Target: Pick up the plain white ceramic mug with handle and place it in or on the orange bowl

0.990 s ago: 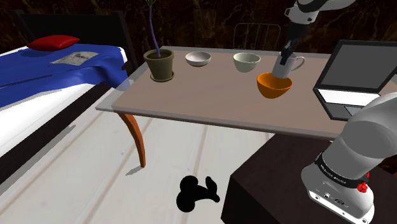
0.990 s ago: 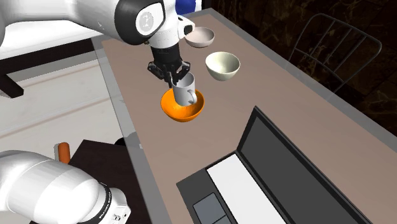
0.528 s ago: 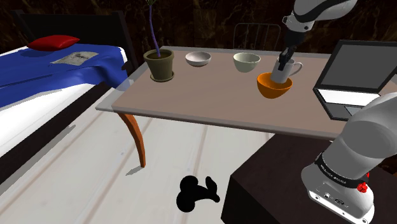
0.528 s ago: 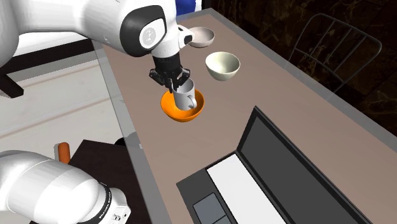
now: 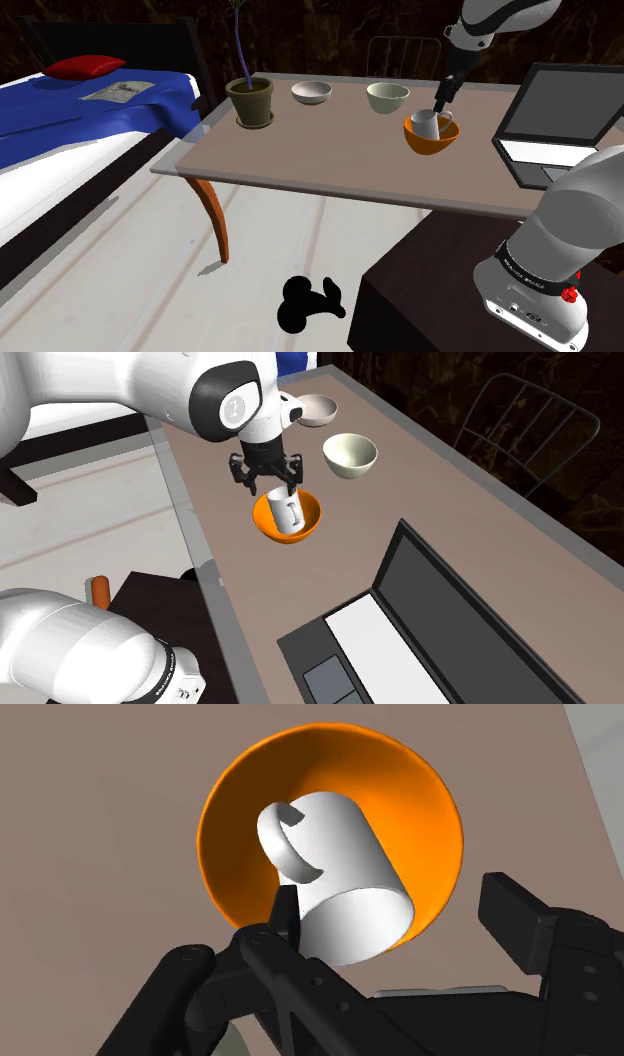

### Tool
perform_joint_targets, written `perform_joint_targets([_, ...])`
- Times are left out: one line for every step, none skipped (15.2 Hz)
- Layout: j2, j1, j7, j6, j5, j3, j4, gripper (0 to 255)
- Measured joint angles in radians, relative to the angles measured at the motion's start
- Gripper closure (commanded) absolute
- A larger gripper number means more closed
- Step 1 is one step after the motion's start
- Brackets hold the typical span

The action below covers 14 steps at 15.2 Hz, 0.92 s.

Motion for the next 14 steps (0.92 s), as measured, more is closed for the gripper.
perform_joint_targets([0.000, 0.000, 0.000, 0.000, 0.000, 0.000, 0.000, 0])
perform_joint_targets([0.000, 0.000, 0.000, 0.000, 0.000, 0.000, 0.000, 0])
perform_joint_targets([0.000, 0.000, 0.000, 0.000, 0.000, 0.000, 0.000, 0])
perform_joint_targets([-0.007, -0.001, -0.001, -0.018, 0.000, 0.001, 0.012, 0])
perform_joint_targets([-0.018, -0.001, 0.001, -0.042, 0.000, 0.006, 0.025, 0])
perform_joint_targets([-0.024, -0.001, 0.001, -0.071, 0.002, 0.009, 0.049, 0])
perform_joint_targets([-0.036, 0.000, 0.004, -0.104, 0.003, 0.015, 0.071, 0])
perform_joint_targets([-0.036, 0.000, 0.002, -0.118, 0.004, 0.015, 0.085, 0])
perform_joint_targets([-0.039, 0.000, 0.003, -0.126, 0.004, 0.017, 0.088, 0])
perform_joint_targets([-0.040, 0.000, 0.003, -0.131, 0.004, 0.017, 0.092, 0])
perform_joint_targets([-0.041, 0.000, 0.003, -0.134, 0.004, 0.018, 0.094, 0])
perform_joint_targets([-0.042, 0.000, 0.003, -0.136, 0.004, 0.018, 0.095, 0])
perform_joint_targets([-0.042, 0.000, 0.003, -0.137, 0.004, 0.018, 0.095, 0])
perform_joint_targets([-0.042, 0.000, 0.003, -0.137, 0.004, 0.018, 0.096, 0])
